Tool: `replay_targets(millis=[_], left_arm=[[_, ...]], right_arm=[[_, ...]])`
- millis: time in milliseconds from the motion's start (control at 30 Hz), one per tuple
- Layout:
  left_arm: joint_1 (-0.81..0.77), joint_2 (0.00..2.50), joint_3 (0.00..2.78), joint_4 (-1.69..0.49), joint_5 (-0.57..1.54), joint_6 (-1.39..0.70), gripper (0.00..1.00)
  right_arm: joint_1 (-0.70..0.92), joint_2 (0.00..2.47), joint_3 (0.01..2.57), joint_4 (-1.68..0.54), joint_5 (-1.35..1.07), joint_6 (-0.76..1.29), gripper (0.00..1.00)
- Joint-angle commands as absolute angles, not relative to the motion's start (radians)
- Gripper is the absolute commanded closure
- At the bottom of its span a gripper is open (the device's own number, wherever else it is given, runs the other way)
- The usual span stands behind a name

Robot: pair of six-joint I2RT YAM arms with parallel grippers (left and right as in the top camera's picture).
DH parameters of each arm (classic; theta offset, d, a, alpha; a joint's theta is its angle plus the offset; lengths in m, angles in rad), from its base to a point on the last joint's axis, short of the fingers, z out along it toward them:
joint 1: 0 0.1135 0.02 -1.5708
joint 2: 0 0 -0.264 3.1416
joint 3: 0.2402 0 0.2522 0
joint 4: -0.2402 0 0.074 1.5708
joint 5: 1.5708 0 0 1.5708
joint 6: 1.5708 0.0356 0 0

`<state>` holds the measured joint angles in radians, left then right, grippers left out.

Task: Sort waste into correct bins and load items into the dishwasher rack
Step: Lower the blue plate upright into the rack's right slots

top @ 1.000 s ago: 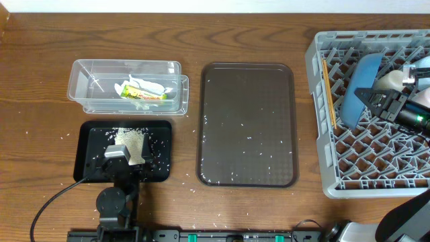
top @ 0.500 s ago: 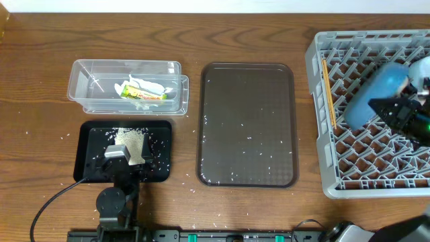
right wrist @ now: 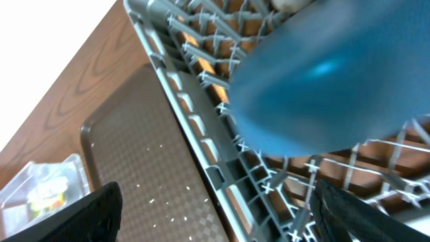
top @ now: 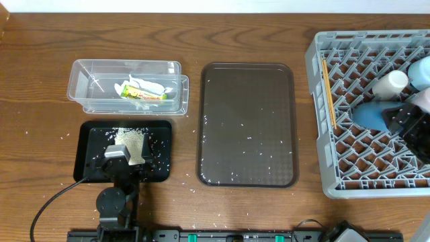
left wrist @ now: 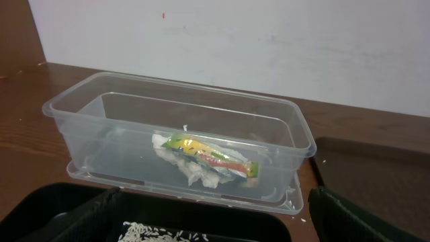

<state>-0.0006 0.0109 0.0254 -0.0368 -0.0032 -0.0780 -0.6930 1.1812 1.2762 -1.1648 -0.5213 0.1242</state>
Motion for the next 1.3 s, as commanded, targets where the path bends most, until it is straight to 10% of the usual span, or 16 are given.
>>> replay_targets(millis=[0,400,667,1267], left_arm=[[0.004,0.004,0.004,-0.071,-0.019,-0.072,0.11],[0.004,0.004,0.004,-0.071,-0.019,-0.072,0.11],[0.004,0.004,0.004,-0.071,-0.019,-0.072,0.11],[0.004,0.004,0.004,-0.071,-0.019,-0.072,0.11]], right_arm=[[-0.7,1.146,1.34,-1.187,-0.44,0.157,0.11],[-0.682,1.113,1.399,-1.194,-0.417,0.156,0.2],[-0.673,1.226,1.391,-1.012,-0.287,0.264,0.96],[-0.578,1.629,1.388,-0.961,-0.159,0.347,0.99]])
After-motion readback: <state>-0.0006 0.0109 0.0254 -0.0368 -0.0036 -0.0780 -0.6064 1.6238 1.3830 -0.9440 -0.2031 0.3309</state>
